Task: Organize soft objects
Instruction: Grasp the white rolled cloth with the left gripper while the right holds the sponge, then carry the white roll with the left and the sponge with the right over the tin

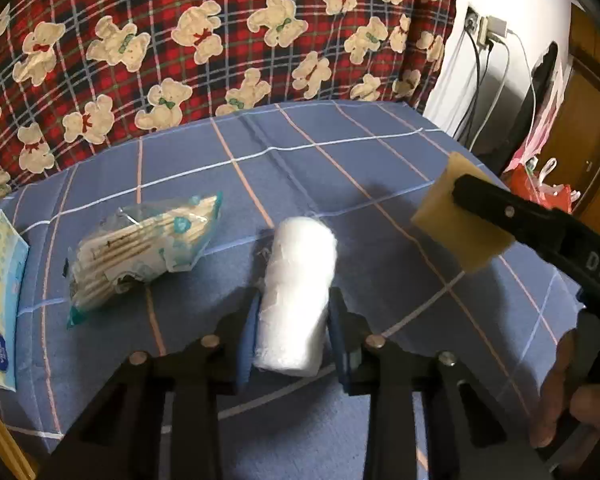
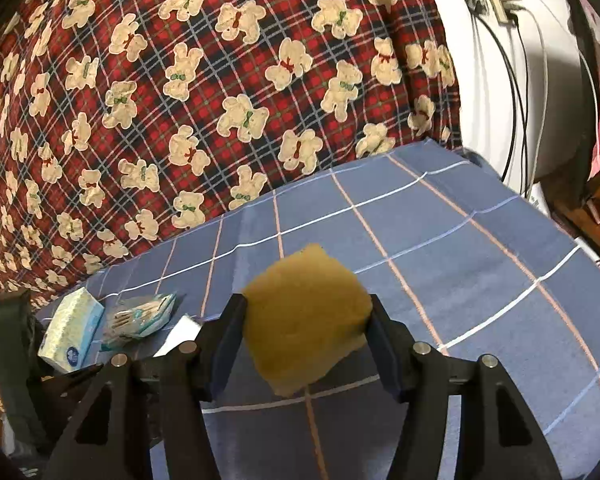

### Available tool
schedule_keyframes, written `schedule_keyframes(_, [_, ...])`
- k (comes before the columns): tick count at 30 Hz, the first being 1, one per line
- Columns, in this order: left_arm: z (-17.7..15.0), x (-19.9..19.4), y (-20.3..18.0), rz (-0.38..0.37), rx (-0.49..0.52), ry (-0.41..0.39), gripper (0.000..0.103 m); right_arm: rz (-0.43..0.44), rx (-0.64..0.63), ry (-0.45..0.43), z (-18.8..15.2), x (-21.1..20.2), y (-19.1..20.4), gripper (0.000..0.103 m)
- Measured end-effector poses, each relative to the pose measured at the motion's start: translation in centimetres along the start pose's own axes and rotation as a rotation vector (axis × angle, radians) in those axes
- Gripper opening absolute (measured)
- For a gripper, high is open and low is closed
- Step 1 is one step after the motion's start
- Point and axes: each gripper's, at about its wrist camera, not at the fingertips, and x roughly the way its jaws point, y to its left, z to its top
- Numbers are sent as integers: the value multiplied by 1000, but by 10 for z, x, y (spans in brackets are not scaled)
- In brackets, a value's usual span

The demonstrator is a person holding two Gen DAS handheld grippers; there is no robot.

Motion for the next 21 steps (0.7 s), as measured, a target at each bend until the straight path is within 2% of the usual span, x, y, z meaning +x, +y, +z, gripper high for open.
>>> schedule_keyframes(4, [-6, -28, -4, 40, 12, -143, 30, -57, -68, -98, 1, -13, 9, 61])
schedule_keyframes(7, [-12, -47, -14, 89, 58, -240, 30, -87, -111, -177, 2, -25, 15, 61])
schedule_keyframes(10, [-19, -56, -18, 103, 79, -264, 30, -94, -125, -224, 2, -32, 18, 61])
schedule_keyframes(14, [-28, -67, -10, 103, 64, -274, 30, -92, -127, -237, 1, -33, 21, 61])
schedule_keyframes(18, [-42, -81, -5, 150, 84, -316, 30, -87, -117, -243, -4, -36, 28, 61])
schedule_keyframes(21, [-50, -91, 1, 146, 84, -327, 30, -129, -168, -253, -13, -39, 42, 61])
